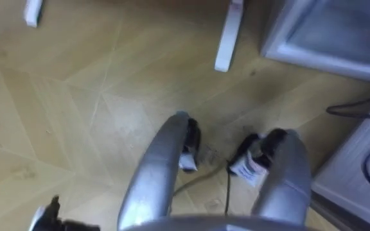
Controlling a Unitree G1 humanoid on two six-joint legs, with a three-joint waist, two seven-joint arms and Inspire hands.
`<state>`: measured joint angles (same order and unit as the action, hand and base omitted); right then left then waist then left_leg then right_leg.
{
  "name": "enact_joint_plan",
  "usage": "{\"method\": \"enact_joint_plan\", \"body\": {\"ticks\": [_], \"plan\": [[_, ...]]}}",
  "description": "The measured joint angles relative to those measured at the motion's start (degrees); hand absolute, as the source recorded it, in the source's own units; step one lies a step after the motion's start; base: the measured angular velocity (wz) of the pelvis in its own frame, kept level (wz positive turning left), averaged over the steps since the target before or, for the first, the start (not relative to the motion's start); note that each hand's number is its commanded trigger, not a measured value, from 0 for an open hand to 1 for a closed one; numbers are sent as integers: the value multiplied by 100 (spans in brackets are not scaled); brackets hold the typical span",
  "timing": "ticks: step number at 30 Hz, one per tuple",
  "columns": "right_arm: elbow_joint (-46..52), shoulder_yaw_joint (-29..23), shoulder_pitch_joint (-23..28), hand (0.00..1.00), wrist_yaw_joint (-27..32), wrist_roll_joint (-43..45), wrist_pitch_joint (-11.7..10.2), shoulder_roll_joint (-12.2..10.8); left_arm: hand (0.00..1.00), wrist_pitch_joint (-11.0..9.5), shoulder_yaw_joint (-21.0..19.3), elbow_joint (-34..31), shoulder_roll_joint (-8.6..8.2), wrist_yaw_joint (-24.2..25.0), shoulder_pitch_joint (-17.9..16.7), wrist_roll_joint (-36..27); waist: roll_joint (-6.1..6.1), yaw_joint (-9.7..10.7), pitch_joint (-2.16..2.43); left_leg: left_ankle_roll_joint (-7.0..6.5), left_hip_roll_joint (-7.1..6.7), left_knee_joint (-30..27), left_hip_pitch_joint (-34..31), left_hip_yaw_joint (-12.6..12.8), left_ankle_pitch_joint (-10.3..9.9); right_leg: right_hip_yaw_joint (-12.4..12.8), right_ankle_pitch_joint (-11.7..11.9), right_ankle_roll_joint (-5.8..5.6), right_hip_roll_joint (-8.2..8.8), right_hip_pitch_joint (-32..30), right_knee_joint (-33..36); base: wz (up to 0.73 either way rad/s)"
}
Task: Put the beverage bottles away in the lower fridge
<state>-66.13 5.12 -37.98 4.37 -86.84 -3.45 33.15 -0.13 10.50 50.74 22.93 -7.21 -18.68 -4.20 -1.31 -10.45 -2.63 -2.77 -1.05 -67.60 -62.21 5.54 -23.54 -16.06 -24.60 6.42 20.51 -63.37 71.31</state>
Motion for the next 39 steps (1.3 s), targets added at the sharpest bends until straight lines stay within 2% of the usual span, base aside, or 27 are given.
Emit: {"method": "enact_joint_plan", "body": {"ticks": [3,9,13,15,17,18,20,21,22,25,27,31,32,35,36,37,39], "plan": [[-262,54,296,0,-524,639,160,32,0,5,-1,173,3,82,10,-3,-57,37,-25,56,72,260,308,-48,33,-184,9,-13,-72,412,-300,7],[-372,59,1096,0,-1238,2361,226,83,0,36,-107,335,9,179,56,21,-140,155,-12,149,160,866,1080,-160,87,-497,72,-100,-262,1341,-1005,5],[-438,111,1526,0,-1422,3666,309,83,0,27,-157,339,28,184,65,32,-194,244,19,199,167,1331,1641,-204,122,-605,185,-171,-382,1933,-1498,0],[-424,108,1836,0,-1458,4400,308,78,0,3,-287,456,26,184,224,33,-234,254,45,187,190,1671,2015,-243,173,-677,272,-210,-502,2324,-1874,-5],[-376,104,2063,0,-1455,4727,308,59,0,1,-371,468,18,136,295,36,-241,297,53,188,243,1883,2317,-257,184,-716,310,-263,-598,2656,-2136,-5],[-291,96,2235,0,-1439,4889,306,18,0,7,-371,453,13,111,315,46,-240,324,85,190,263,2054,2524,-256,189,-737,337,-311,-660,2873,-2335,-5],[-183,75,2523,0,-1388,5182,270,-126,0,11,-366,391,-9,81,319,231,-255,415,118,195,302,2357,2919,-244,214,-762,399,-365,-764,3245,-2669,-7],[-25,29,2813,0,-1359,5279,270,-251,0,1,-362,390,-33,36,326,262,-279,437,151,200,310,2603,3196,-244,243,-773,449,-407,-823,3497,-2906,-10],[130,20,3090,0,-1361,5347,271,-367,0,-14,-367,403,-56,23,324,263,-278,454,178,208,332,2832,3455,-234,268,-778,498,-446,-906,3766,-3164,-10],[339,-21,3464,0,-1358,5453,277,-558,0,18,-431,380,-145,-38,334,397,-262,566,214,212,348,3347,3998,-140,365,-779,627,-528,-1036,4270,-3677,-11],[531,-24,3665,0,-1332,5527,276,-627,0,7,-604,269,-346,-139,354,496,-215,631,244,220,351,3846,4467,-74,478,-754,800,-573,-1143,4656,-4159,-24],[1017,-219,3908,0,-1162,5784,268,-770,0,-28,-737,154,-479,-266,379,494,-323,843,239,232,282,4496,5152,36,690,-651,880,-646,-1198,5125,-4536,-15],[1183,-241,3949,0,-1102,5866,236,-841,0,-29,-746,164,-482,-267,372,493,-370,892,215,254,289,4648,5352,38,713,-606,891,-653,-1249,5298,-4659,-22],[1753,-483,4198,0,-979,6258,232,-939,0,-31,-878,56,-563,-258,331,629,-461,1011,245,315,338,4931,5737,42,751,-529,965,-673,-1409,5675,-5018,-14],[2097,-617,4313,0,-880,6410,227,-953,0,-34,-981,58,-636,-263,320,705,-480,1026,262,325,344,5063,5887,38,759,-434,980,-684,-1463,5760,-5109,-21],[2334,-683,4387,0,-773,6605,352,-966,0,-33,-1024,91,-680,-282,326,711,-497,1029,255,341,346,5170,6003,30,775,-387,985,-687,-1495,5845,-5182,-25],[2708,-684,4576,0,-577,6912,431,-970,0,-18,-1026,105,-693,-343,273,711,-502,1047,253,345,355,5325,6189,33,784,-266,992,-693,-1557,5948,-5256,-28]]}}
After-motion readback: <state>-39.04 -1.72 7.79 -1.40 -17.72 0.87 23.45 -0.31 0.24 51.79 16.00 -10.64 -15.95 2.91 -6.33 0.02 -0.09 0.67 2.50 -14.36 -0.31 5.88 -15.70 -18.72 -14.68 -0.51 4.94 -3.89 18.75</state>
